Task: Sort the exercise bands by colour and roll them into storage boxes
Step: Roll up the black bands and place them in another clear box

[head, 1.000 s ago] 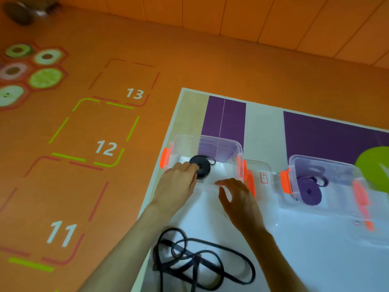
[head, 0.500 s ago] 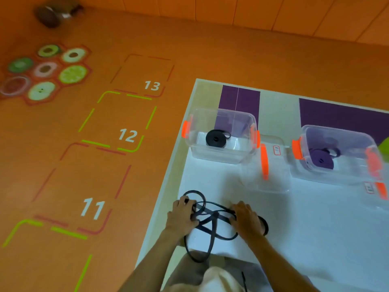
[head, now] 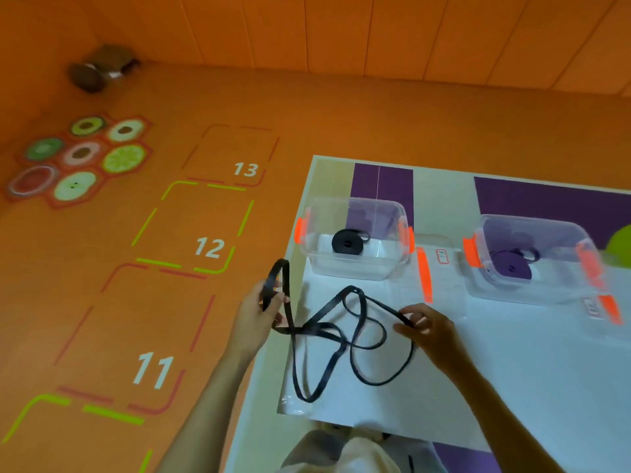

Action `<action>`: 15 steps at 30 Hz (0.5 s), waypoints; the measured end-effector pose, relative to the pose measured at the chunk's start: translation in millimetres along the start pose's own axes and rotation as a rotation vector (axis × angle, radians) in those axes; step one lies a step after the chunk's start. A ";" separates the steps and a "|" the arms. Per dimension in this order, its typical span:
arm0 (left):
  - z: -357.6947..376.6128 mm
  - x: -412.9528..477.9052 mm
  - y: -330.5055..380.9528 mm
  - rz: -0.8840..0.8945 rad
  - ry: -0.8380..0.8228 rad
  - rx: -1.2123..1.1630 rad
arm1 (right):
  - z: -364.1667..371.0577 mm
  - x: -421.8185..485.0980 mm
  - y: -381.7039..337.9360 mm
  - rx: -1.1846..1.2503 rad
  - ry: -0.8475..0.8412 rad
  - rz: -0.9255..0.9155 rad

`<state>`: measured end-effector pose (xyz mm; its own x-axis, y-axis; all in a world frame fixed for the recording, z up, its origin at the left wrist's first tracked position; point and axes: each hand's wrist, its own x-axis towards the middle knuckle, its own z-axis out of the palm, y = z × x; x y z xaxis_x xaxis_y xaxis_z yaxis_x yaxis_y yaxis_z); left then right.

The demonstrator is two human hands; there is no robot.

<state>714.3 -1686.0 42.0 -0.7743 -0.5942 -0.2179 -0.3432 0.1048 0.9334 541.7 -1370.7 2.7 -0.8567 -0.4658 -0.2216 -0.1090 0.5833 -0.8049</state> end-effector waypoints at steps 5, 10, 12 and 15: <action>-17.2 8.9 24.4 0.013 -0.071 0.195 | -37.8 1.0 -65.8 0.292 0.115 -0.124; -35.8 21.2 14.0 -0.142 -0.094 0.508 | -56.3 -4.2 -118.3 0.528 0.096 -0.228; -38.7 23.0 12.3 -0.214 -0.090 0.700 | -58.4 -4.5 -133.1 0.549 0.058 -0.259; -26.7 17.7 22.0 -0.296 -0.134 0.905 | -56.5 -7.6 -153.7 0.604 -0.014 -0.281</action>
<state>707.3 -1715.4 66.3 -0.6254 -0.6053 -0.4925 -0.7715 0.5741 0.2741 536.4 -1419.2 159.2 -0.8301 -0.5563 0.0375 -0.0218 -0.0348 -0.9992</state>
